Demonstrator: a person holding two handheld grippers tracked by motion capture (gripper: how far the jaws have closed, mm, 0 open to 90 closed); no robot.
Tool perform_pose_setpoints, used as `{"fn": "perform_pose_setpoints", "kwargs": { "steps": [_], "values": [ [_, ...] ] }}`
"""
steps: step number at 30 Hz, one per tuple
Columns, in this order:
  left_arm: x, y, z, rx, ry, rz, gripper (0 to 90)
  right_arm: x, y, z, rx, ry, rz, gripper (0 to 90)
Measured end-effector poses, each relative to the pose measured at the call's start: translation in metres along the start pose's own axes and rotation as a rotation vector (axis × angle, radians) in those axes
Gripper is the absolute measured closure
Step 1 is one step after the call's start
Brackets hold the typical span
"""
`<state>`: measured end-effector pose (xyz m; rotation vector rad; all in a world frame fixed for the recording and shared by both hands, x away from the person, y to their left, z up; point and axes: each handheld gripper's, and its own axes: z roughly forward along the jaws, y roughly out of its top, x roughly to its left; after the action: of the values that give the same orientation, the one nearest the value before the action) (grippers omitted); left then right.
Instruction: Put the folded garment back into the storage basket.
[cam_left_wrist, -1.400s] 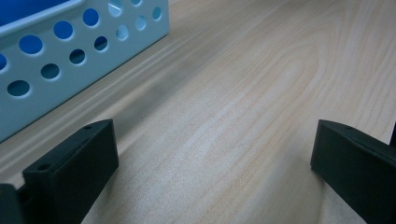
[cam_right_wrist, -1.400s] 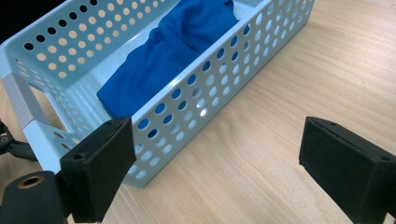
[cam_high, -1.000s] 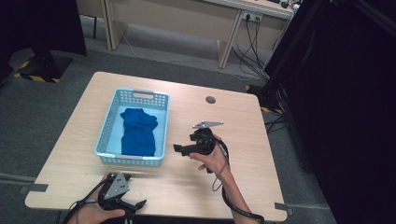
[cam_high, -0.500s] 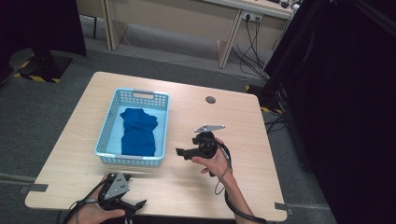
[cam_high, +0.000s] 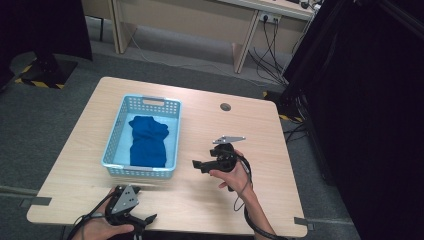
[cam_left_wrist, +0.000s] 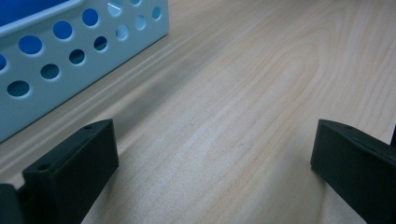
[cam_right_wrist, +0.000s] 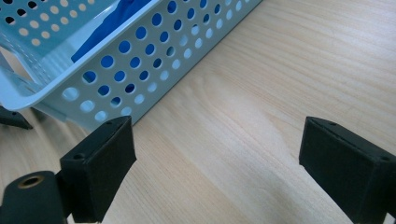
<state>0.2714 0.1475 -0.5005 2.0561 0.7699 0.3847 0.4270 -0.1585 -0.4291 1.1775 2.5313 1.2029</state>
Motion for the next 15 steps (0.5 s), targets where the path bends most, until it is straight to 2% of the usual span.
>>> {"fn": "perform_pose_setpoints", "kwargs": {
  "steps": [15],
  "values": [
    [0.000,0.000,0.000,0.000,0.000,0.000,0.0,-0.004,-0.010,-0.011,0.000,-0.020,0.003,11.4]
  ]
}}
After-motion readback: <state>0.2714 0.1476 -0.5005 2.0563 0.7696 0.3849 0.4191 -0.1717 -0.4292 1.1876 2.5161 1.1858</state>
